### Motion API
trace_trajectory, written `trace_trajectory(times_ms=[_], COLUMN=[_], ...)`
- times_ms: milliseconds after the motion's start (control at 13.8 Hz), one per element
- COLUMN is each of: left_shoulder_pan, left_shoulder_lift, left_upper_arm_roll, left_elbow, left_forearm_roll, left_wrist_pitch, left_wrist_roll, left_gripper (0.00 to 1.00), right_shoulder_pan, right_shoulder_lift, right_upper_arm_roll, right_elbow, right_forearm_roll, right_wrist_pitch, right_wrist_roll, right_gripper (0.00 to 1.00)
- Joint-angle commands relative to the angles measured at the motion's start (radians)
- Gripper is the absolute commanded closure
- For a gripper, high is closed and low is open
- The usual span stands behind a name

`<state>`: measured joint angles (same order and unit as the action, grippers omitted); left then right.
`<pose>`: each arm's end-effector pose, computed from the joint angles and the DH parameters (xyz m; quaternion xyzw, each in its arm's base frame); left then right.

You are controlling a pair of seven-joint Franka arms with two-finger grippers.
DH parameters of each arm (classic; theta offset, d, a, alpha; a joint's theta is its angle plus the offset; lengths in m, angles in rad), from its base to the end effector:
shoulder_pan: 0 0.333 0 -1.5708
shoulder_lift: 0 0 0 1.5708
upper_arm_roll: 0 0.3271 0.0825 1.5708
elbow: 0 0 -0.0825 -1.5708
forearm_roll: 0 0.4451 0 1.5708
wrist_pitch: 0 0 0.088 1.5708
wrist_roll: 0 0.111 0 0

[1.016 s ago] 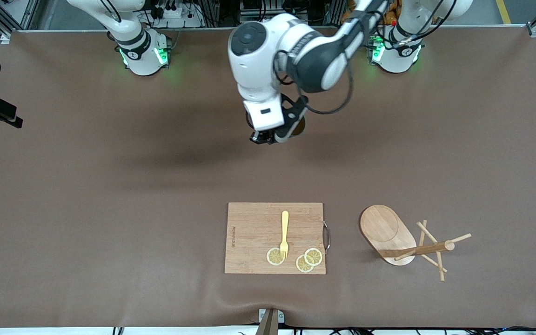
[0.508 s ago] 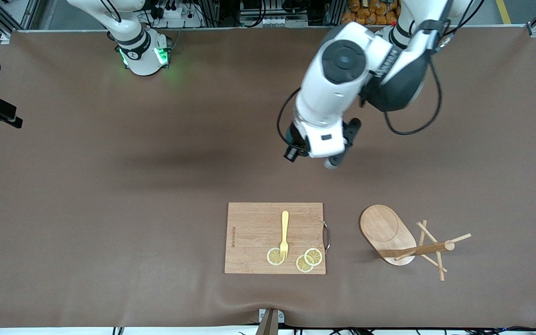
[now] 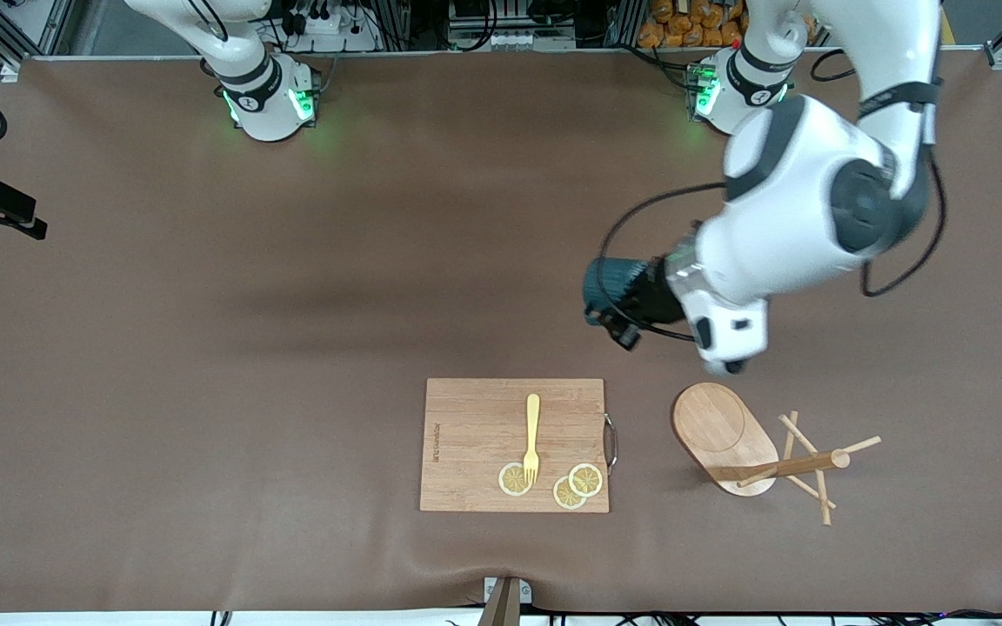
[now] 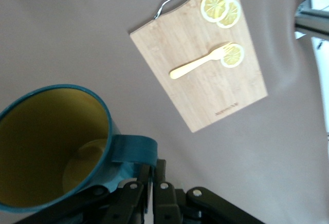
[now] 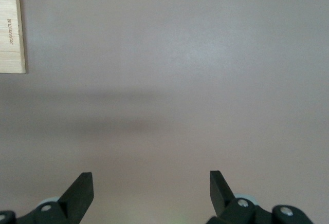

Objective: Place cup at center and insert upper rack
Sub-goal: 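Carry the teal mug with the left gripper toward the wooden mug tree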

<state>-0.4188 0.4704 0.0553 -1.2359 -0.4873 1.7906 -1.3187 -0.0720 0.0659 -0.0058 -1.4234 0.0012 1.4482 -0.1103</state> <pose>0.7034 -0.3221 0.5153 0.8458 0.4818 -0.1407 0.1809 0.6223 -0.0482 0.6579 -0.9997 -0.0163 0.0204 0.0023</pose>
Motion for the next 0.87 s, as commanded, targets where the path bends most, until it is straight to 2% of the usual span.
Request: trace_trajectory(times_ms=[0, 363, 798], left_shoulder_pan=[0.073, 0.225, 0.334], left_shoulder_lift=[-0.03, -0.018, 0.027], left_upper_arm_roll=[-0.011, -0.009, -0.008], left_elbow=[-0.028, -0.033, -0.036], left_forearm_roll=[-0.112, -0.319, -0.496], left_wrist_pitch=[0.006, -0.025, -0.072], left_wrist_roll=[0.085, 0.243, 0.412], left_gripper=[1.0, 1.0, 1.0], right_shoulder_pan=[0.012, 0.015, 0.015], right_shoulder_lift=[-0.009, -0.009, -0.006], right_upper_arm_roll=[-0.005, -0.003, -0.005], right_elbow=[0.001, 0.0, 0.0], right_forearm_roll=[-0.004, -0.004, -0.004], right_wrist_pitch=[-0.002, -0.002, -0.002], right_wrist_roll=[0.008, 0.006, 0.006], right_gripper=[0.0, 0.0, 0.0])
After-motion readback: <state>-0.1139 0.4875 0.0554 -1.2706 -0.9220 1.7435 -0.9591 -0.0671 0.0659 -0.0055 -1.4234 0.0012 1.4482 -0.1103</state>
